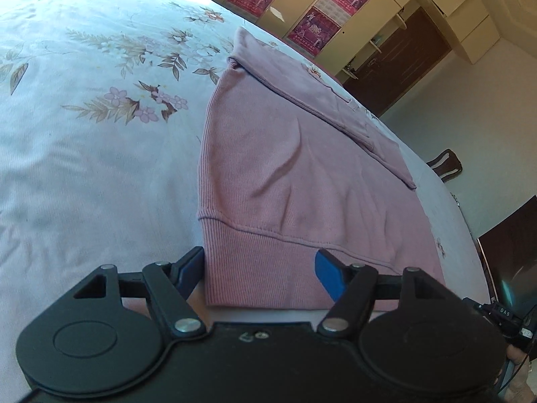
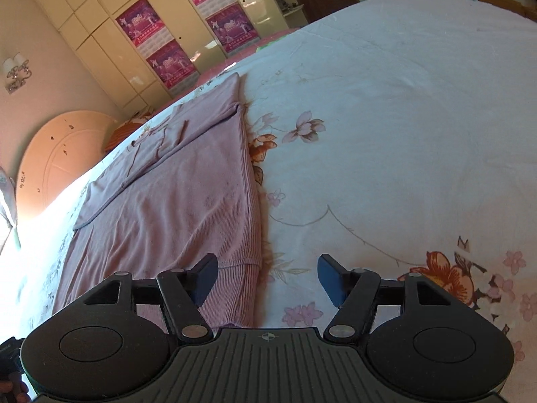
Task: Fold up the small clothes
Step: 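Close the right tool on the hem while the left tool grasps the hem too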
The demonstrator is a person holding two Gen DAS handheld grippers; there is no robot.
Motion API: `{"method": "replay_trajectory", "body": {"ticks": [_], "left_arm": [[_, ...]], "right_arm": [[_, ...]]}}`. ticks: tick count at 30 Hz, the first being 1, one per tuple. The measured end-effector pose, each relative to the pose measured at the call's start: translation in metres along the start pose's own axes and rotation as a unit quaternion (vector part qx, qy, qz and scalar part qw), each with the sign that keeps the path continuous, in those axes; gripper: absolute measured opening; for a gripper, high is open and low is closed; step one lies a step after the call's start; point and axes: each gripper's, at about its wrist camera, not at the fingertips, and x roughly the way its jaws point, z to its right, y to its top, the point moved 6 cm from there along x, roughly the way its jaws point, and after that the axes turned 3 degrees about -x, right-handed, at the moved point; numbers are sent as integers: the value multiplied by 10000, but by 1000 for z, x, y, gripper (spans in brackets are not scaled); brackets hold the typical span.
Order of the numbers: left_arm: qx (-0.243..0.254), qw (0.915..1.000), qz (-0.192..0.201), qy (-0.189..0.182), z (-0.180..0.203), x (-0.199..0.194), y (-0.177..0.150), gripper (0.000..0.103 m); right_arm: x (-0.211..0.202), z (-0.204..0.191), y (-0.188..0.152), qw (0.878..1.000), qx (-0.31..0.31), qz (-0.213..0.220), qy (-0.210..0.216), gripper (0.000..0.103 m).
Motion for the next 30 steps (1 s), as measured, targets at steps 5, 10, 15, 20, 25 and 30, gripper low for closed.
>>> {"method": "replay_trajectory", "body": {"ticks": [5, 10, 15, 20, 25, 30], "left_arm": [[-342, 9991, 71, -221, -7, 6, 5, 70], [-769, 9945, 61, -715, -15, 23, 21, 70], [-869, 9914, 41, -977, -16, 34, 29, 70], [-669, 9905, -168, -1187, -10, 37, 25, 62], [-725, 9893, -155, -1253, -15, 39, 16, 45], [-844, 9892, -98, -1194, -17, 45, 22, 40]], "right_arm": [[7, 6, 0, 9987, 310, -46, 391, 65], [17, -2, 5, 9955, 350, -334, 816, 56], [33, -12, 7, 9935, 350, -426, 999, 48], [40, -15, 9, 9888, 445, -556, 1312, 48], [42, -11, 6, 9864, 549, -663, 1401, 30], [42, -14, 13, 9906, 493, -446, 1192, 30]]}}
